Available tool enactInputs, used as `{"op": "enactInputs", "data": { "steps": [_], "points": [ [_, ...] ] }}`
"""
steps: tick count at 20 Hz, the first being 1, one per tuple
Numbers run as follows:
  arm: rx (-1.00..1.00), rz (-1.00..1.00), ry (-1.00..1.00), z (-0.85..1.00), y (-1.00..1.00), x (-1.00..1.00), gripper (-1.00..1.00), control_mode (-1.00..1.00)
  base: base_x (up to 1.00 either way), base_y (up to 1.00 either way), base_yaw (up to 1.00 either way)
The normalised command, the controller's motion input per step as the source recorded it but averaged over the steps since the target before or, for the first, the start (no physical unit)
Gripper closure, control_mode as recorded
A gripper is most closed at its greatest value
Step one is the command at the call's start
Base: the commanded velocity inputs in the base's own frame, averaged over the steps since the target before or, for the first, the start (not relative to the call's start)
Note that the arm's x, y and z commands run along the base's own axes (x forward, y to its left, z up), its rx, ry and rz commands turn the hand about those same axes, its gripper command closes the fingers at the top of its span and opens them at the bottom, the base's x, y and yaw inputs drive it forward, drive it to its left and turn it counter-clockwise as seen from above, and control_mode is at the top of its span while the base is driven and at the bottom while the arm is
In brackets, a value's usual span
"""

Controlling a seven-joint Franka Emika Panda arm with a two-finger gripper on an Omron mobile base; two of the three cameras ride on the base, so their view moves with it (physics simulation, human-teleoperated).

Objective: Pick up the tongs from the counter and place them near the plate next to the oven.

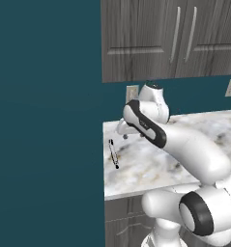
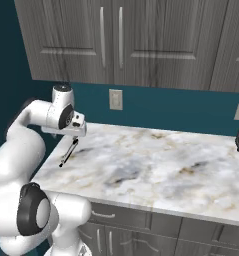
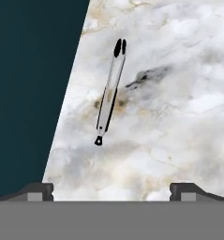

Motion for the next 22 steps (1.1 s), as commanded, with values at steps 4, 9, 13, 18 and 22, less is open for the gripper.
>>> {"op": "enactInputs", "data": {
  "steps": [4,9,13,18,22],
  "points": [
    [0.0,0.0,0.0,-0.49,0.21,0.09,-1.0,-1.0,0.0,0.0,0.0],
    [0.0,0.0,0.0,-0.49,0.03,0.0,-1.0,-1.0,0.0,0.0,0.0],
    [0.0,0.0,0.0,-0.37,0.07,0.03,-1.0,-1.0,0.0,0.0,0.0],
    [0.0,0.0,0.0,-0.38,0.18,0.1,-1.0,-1.0,0.0,0.0,0.0],
    [0.0,0.0,0.0,-0.37,0.14,0.17,-1.0,-1.0,0.0,0.0,0.0]
  ]
}}
